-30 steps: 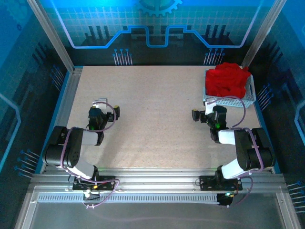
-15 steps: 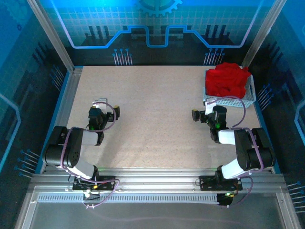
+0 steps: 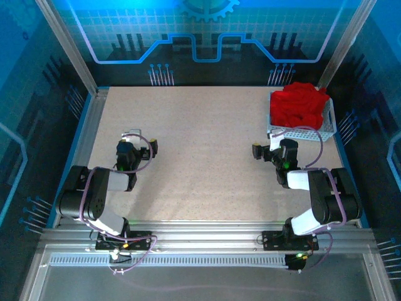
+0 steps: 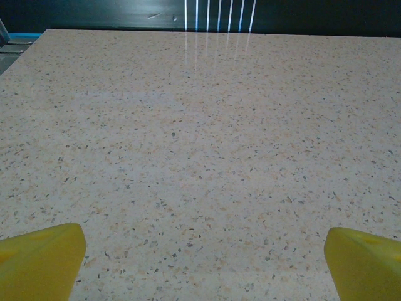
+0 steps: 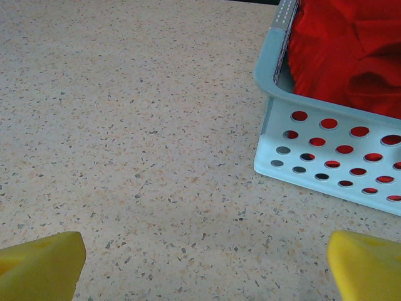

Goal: Fold the inside-out t-shirt

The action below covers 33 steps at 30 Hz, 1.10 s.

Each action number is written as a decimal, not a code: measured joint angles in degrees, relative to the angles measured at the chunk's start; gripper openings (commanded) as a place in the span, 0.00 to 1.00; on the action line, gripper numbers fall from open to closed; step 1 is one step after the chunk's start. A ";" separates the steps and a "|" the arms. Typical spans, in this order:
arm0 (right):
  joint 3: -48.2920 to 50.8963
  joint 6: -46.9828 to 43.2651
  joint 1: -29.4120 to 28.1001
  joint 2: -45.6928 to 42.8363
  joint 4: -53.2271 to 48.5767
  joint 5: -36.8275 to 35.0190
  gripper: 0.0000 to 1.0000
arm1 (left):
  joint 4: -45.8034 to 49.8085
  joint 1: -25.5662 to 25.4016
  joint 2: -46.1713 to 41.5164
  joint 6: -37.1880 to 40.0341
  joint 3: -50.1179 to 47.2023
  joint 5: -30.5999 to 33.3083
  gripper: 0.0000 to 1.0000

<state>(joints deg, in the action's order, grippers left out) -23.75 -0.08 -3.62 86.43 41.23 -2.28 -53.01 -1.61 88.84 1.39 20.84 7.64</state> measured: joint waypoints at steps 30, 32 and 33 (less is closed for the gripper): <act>-19.34 2.64 -4.98 -31.43 -34.75 3.21 1.00 | 36.63 -14.69 -38.42 -15.72 13.03 16.63 0.99; -25.14 6.34 -4.15 -29.33 -39.93 3.39 1.00 | 42.99 -14.62 -37.68 -21.38 15.74 20.52 0.99; -27.58 8.09 -3.37 -27.93 -41.77 4.42 1.00 | 45.53 -14.47 -37.20 -23.23 16.26 21.70 0.99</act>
<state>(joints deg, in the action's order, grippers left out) -51.33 8.01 -6.98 58.50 -0.54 2.13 -7.49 -16.08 51.64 -21.85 37.10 29.34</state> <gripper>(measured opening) 0.999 0.990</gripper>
